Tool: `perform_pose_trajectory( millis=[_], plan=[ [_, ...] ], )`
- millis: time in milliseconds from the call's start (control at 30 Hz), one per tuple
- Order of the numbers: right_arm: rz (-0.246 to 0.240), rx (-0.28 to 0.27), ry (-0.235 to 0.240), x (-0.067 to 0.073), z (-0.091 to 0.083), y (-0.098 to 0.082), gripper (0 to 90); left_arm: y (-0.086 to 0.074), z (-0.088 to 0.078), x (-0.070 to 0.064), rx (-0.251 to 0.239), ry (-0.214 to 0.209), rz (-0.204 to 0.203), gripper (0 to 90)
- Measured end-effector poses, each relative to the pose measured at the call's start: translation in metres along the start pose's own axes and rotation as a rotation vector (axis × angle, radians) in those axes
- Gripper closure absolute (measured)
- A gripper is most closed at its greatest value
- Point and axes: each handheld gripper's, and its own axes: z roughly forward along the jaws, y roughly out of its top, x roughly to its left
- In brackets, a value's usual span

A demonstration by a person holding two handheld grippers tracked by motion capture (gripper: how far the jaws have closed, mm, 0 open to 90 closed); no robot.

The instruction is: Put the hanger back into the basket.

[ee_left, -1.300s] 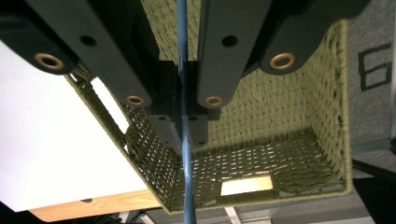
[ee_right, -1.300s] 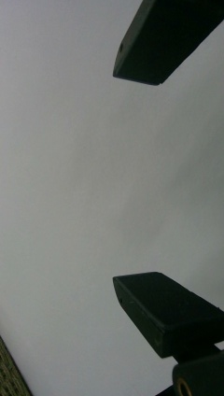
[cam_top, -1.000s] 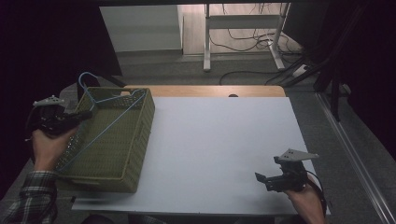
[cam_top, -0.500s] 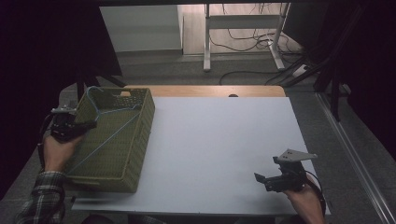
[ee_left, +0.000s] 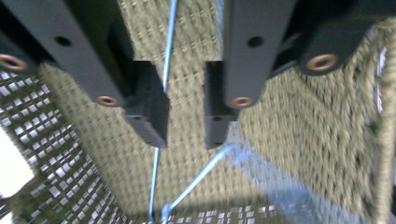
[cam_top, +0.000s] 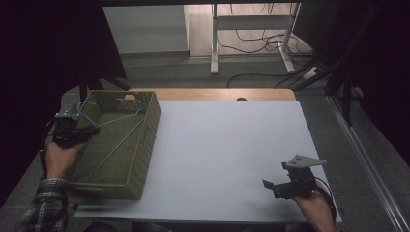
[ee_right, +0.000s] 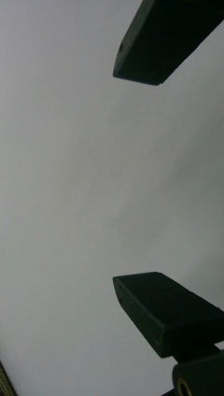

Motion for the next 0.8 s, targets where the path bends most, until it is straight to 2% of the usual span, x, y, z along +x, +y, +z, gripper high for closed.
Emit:
perform_pose_trajectory(
  millis=[100,267,467,800],
  plan=[
    [0.001,-0.011,-0.003,0.001,-0.001,0.001,2.4,0.003,-0.004,-0.010,-0.020,-0.023,0.021,56.3],
    [0.006,-0.033,-0.014,0.001,-0.003,0.002,2.6,0.009,-0.011,-0.033,-0.061,-0.115,0.046,40.7],
    [0.002,-0.048,-0.018,0.003,-0.006,0.004,2.1,0.012,-0.023,-0.058,-0.108,-0.192,0.063,31.0],
    [-0.006,-0.064,-0.025,0.003,-0.010,0.005,1.9,0.007,-0.040,-0.092,-0.146,-0.257,0.110,19.3]
  ],
)
